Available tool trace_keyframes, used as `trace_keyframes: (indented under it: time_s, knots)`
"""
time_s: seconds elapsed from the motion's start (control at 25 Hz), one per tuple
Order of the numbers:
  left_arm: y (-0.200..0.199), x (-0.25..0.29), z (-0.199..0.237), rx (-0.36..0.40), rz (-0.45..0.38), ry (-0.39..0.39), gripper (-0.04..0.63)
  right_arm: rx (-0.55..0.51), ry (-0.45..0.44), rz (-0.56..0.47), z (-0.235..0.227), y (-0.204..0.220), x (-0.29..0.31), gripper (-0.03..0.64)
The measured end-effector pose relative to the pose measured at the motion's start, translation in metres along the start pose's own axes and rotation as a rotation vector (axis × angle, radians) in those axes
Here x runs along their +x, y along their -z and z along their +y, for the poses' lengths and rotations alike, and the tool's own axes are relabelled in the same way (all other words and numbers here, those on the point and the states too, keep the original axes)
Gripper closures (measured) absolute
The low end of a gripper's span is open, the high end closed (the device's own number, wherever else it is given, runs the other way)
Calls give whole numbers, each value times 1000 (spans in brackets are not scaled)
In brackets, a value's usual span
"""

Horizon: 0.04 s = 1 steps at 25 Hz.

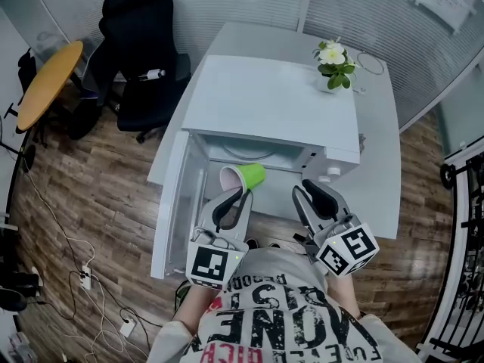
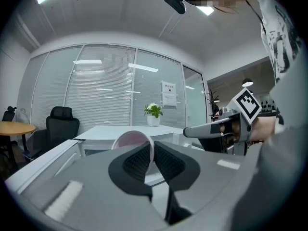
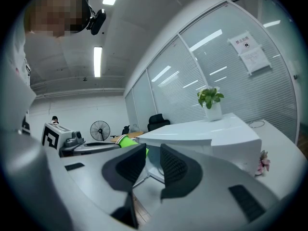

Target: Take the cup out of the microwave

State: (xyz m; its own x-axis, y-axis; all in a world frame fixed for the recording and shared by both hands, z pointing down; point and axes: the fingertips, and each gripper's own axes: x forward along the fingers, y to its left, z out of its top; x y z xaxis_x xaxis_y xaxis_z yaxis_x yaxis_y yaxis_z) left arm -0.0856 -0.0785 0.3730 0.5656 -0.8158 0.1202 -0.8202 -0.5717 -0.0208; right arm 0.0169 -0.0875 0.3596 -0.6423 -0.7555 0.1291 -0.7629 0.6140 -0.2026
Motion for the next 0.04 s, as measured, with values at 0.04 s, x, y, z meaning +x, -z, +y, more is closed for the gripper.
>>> trace_keyframes:
  time_s: [0.04]
  knots:
    - [0, 1, -1, 0, 2, -1, 557, -1, 0, 0, -1, 0, -1, 511]
